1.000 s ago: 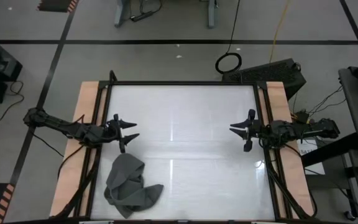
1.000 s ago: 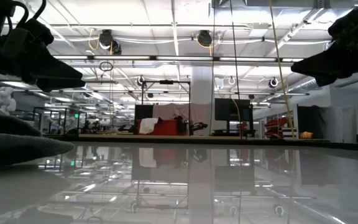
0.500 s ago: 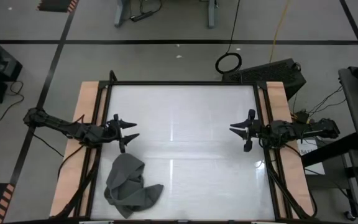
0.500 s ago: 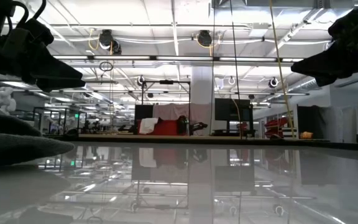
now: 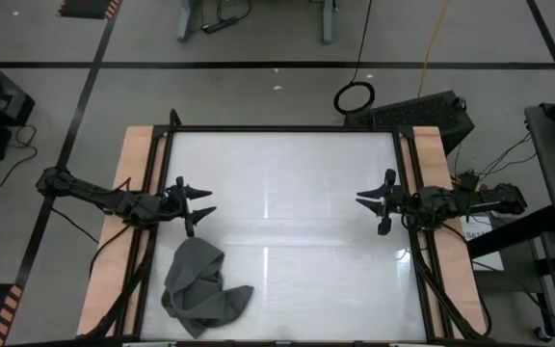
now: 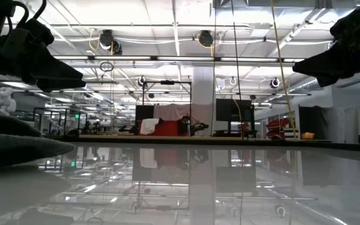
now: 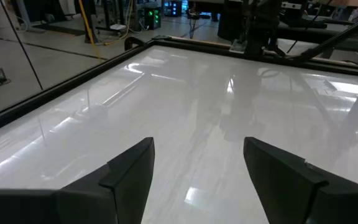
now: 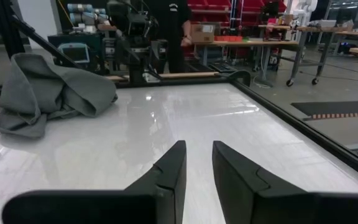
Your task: Roll towel
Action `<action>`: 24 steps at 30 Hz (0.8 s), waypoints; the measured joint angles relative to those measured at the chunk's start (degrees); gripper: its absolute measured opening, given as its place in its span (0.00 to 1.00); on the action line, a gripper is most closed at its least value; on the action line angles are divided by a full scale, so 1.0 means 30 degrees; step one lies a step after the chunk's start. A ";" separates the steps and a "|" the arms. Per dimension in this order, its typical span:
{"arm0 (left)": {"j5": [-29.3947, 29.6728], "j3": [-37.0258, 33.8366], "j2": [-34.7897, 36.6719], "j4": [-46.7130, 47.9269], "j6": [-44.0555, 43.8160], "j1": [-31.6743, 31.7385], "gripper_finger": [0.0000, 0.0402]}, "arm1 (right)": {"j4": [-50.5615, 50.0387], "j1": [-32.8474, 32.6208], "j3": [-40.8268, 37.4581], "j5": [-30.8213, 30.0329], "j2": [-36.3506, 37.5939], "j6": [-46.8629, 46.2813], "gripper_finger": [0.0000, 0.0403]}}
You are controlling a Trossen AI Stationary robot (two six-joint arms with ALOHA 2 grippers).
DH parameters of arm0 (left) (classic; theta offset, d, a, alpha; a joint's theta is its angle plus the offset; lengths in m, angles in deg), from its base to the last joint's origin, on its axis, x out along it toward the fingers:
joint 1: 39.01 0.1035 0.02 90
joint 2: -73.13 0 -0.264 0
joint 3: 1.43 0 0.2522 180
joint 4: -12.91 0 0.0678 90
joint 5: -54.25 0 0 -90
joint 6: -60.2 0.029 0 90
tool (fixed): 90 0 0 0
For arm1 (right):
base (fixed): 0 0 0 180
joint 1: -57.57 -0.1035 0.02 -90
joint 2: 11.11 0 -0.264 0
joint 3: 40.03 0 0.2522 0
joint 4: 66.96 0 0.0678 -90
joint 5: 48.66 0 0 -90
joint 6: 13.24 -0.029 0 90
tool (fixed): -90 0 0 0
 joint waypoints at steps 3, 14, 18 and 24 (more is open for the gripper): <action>0.0002 0.0000 0.0000 0.0002 0.0003 0.0000 0.63 | 0.0893 0.0000 0.0000 0.0000 0.0000 0.0000 0.17; -0.0006 0.0000 0.0000 -0.0001 -0.0001 -0.0005 0.63 | 0.2748 0.0000 0.0000 0.0000 0.0000 -0.2622 0.17; 0.0002 0.0000 0.0000 0.0002 -0.0003 -0.0007 0.63 | 0.4103 0.0000 0.0000 -0.0007 -0.0007 -0.3168 0.17; -0.0002 0.0000 0.0000 -0.0006 0.0000 -0.0004 0.63 | 1.0019 -0.0007 0.0000 0.1039 -0.0054 -0.2691 0.17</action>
